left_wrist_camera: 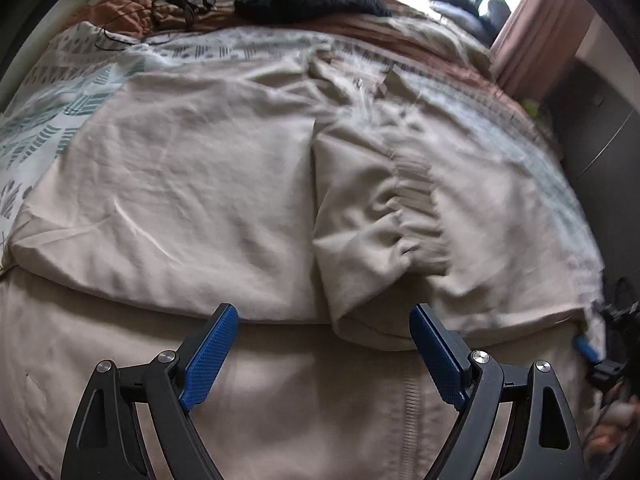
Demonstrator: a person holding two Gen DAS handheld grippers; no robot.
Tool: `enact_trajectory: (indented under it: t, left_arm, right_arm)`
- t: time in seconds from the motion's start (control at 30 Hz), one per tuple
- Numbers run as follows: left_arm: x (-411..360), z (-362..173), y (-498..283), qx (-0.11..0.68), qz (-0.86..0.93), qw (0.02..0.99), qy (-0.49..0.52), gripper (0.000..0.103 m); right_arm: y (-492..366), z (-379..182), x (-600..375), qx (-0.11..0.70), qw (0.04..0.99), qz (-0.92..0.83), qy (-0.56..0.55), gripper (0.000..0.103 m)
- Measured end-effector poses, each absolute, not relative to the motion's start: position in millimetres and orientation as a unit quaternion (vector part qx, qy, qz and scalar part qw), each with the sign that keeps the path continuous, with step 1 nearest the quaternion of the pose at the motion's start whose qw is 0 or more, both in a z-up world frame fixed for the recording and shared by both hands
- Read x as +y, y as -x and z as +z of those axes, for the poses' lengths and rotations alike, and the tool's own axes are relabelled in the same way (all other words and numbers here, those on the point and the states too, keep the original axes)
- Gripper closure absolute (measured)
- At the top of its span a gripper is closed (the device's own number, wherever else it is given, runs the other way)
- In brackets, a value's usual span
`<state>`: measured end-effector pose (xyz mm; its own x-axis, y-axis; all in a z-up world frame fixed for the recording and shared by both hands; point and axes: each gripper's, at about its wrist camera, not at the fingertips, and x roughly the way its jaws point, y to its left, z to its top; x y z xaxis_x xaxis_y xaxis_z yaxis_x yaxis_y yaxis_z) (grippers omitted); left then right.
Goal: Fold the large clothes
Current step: 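Fold the held sleeve across the jacket body and release with the right gripper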
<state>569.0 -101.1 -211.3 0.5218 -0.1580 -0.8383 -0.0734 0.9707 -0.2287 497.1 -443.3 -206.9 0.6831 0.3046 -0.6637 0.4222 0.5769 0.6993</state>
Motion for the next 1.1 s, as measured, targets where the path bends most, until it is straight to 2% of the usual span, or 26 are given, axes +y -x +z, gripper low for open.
enact_trajectory:
  t: [0.27, 0.37, 0.63, 0.8, 0.87, 0.9, 1.1]
  left_arm:
    - [-87, -219, -583, 0.475, 0.030, 0.876, 0.078, 0.015]
    - [-65, -218, -585, 0.472, 0.048, 0.874, 0.104, 0.019]
    - [-38, -207, -576, 0.458, 0.040, 0.871, 0.174, 0.019]
    - [-24, -205, -573, 0.450, 0.040, 0.865, 0.218, 0.019]
    - [-15, -203, -571, 0.441, 0.063, 0.865, 0.229, 0.024]
    - [-9, -201, -569, 0.437, 0.087, 0.866, 0.229, 0.031]
    - [21, -210, -564, 0.445, 0.080, 0.841, 0.298, 0.032]
  right_arm:
    - [-510, -218, -463, 0.367, 0.782, -0.056, -0.500, 0.049]
    - [-517, -216, -460, 0.367, 0.789, -0.068, -0.488, 0.051]
    - [-522, -215, -460, 0.371, 0.795, -0.070, -0.475, 0.053]
    - [-521, -220, -464, 0.371, 0.790, -0.070, -0.483, 0.063]
    - [-521, -222, -465, 0.370, 0.790, -0.070, -0.483, 0.066]
    - [-520, -222, -466, 0.370, 0.792, -0.071, -0.481, 0.066]
    - [-515, -219, -464, 0.374, 0.797, -0.076, -0.468, 0.066]
